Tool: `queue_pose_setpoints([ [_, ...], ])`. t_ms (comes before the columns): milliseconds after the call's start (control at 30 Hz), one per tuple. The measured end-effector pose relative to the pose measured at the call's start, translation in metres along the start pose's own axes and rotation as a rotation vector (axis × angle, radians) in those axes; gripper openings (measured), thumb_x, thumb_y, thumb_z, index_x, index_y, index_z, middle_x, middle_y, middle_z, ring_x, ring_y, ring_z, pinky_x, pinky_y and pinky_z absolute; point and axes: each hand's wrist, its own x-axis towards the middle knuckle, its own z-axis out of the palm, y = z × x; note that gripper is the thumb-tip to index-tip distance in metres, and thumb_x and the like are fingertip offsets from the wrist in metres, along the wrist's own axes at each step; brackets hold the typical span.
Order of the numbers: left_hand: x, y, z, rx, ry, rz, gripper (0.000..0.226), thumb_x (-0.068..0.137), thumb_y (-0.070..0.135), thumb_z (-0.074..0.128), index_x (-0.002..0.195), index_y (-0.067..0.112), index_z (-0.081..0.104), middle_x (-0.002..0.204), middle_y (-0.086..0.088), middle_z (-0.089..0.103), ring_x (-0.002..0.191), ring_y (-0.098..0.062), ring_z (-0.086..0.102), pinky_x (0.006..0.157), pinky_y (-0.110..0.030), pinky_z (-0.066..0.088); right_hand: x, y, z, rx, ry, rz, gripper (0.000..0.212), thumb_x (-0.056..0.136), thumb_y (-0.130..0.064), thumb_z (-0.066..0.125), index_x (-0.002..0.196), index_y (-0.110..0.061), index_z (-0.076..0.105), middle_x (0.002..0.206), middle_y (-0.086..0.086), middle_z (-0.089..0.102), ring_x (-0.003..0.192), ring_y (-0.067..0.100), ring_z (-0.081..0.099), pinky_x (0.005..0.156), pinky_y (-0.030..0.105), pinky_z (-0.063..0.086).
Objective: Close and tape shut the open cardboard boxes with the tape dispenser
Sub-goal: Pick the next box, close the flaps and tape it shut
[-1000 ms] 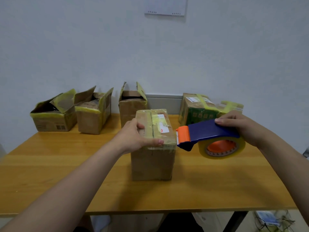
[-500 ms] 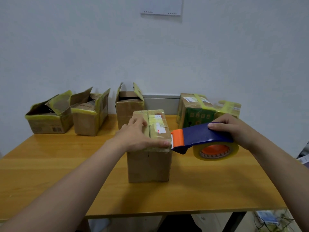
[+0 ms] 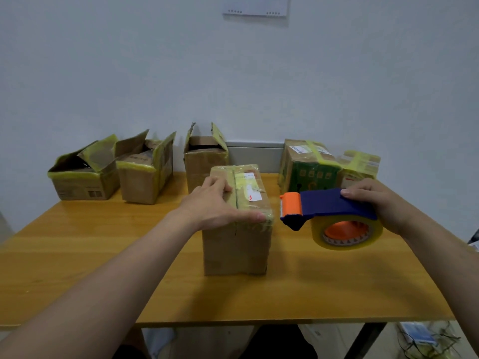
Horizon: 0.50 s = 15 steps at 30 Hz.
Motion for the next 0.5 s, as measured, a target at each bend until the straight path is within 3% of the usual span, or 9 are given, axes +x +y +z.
queue_pose_setpoints([
  [200,0.002,-0.001,0.002,0.004,0.005,0.009,0.143,0.03,0.112,0.047,0.145,0.028,0.039,0.147,0.006,0.037,0.126,-0.019,0.047,0.102,-0.048,0.051,0.001,-0.018,0.001,-0.112,-0.052,-0.017,0.046,0.082,-0.055,0.062,0.067,-0.013,0.073,0.068,0.013,0.068,0.059,0.025,0.063,0.059,0.028,0.048],
  [300,0.002,0.0,0.002,-0.002,0.006,0.012,0.147,0.026,0.113,0.044,0.145,0.027,0.039,0.146,0.006,0.037,0.125,-0.018,0.047,0.101,-0.047,0.052,0.006,-0.035,-0.001,-0.257,-0.064,-0.027,0.052,0.079,-0.063,0.062,0.072,-0.012,0.072,0.066,0.006,0.07,0.057,0.018,0.063,0.06,0.034,0.046],
  [367,0.001,0.0,0.002,-0.004,0.006,0.014,0.148,0.024,0.114,0.042,0.145,0.028,0.038,0.147,0.006,0.037,0.125,-0.018,0.047,0.099,-0.047,0.053,0.008,-0.049,-0.001,-0.377,-0.046,-0.025,0.046,0.077,-0.061,0.06,0.074,-0.017,0.071,0.062,-0.003,0.07,0.053,0.008,0.062,0.058,0.03,0.044],
  [500,0.002,0.0,0.004,-0.018,0.007,0.009,0.149,0.024,0.114,0.043,0.146,0.029,0.038,0.147,0.006,0.037,0.126,-0.018,0.047,0.097,-0.045,0.055,0.01,-0.072,0.001,-0.498,-0.101,-0.05,0.047,0.073,-0.064,0.061,0.088,-0.021,0.07,0.074,-0.008,0.074,0.069,0.007,0.07,0.059,0.023,0.05],
])
